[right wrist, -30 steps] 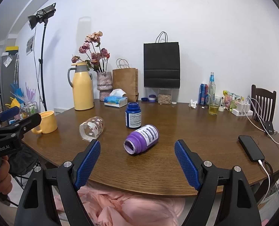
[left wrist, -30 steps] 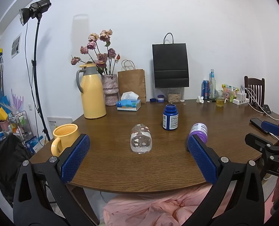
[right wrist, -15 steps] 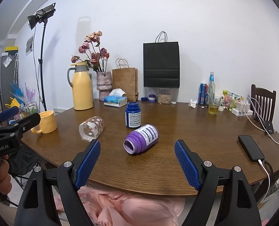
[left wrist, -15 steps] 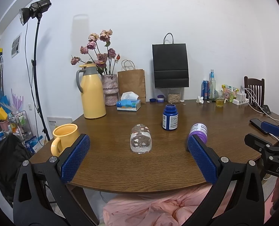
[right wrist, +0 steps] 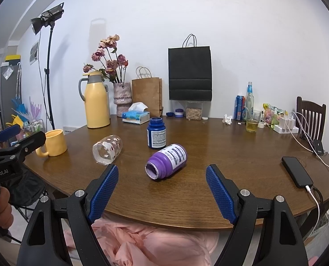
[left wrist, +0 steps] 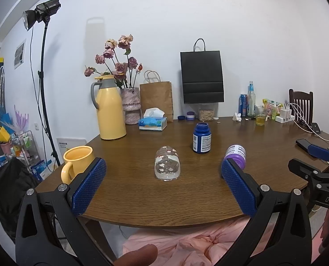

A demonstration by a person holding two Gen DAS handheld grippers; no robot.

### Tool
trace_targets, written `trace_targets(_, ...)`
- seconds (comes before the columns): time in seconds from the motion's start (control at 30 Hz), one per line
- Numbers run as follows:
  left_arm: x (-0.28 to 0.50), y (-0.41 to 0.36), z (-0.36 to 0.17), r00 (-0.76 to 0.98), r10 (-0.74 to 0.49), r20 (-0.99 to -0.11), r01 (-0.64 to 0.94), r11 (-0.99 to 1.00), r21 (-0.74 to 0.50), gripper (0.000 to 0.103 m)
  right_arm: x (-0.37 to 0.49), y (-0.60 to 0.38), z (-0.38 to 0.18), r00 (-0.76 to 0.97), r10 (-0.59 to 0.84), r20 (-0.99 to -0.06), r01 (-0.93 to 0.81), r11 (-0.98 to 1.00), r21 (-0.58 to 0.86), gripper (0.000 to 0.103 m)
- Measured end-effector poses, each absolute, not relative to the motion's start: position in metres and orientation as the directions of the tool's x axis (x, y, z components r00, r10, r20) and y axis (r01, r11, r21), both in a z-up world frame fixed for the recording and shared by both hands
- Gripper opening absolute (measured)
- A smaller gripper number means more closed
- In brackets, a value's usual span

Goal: Flip cup upright

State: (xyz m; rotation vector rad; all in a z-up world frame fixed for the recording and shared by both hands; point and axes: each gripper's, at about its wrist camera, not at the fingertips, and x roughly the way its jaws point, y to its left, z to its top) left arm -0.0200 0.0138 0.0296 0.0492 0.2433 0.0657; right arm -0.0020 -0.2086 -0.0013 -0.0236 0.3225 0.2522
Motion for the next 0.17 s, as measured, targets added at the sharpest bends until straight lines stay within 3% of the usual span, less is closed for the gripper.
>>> trace_targets(0.17,-0.0209,0.0143,0.0303,0.97,0.062,-0.234,-0.051,0.997,0.052,0.103,-0.0007,-0.2084,-0.0012,0.919,0.24,-0.312,-0.249,0.969,0.013,0.085)
